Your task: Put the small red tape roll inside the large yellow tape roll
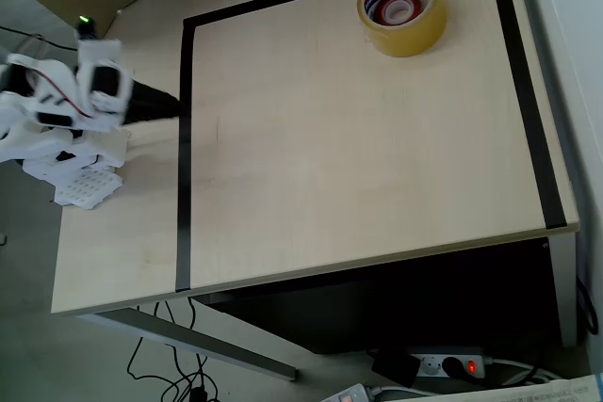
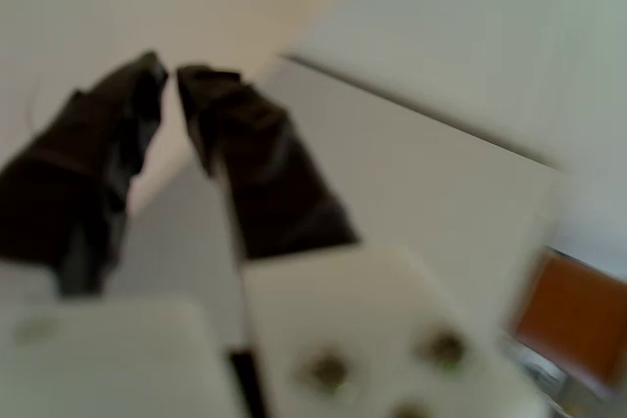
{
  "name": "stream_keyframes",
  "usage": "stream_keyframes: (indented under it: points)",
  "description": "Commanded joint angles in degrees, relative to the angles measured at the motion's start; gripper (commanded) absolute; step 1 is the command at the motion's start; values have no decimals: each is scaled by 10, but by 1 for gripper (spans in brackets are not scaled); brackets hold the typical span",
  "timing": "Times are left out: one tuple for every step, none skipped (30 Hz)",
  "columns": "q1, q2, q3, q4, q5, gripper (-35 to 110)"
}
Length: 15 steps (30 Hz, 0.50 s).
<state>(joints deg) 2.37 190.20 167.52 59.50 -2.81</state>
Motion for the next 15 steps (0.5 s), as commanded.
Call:
stream_keyframes:
  points:
    - [18,8,61,-18,8,0]
    - [18,8,81,-18,8,0]
    - [18,8,102,-17,11,0]
    - [20,8,111,-3,21,0]
    - [19,8,112,18,35,0]
    - [15,8,112,35,40,0]
    - [15,8,112,49,40,0]
    - [13,8,112,68,40,0]
    - [2,8,112,86,40,0]
    - [-8,8,112,100,40,0]
    - [-11,8,112,113,40,0]
    - [-14,8,112,119,37,0]
    - [-20,9,112,117,37,0]
    - [-23,9,112,117,37,0]
    - [-23,9,112,117,37,0]
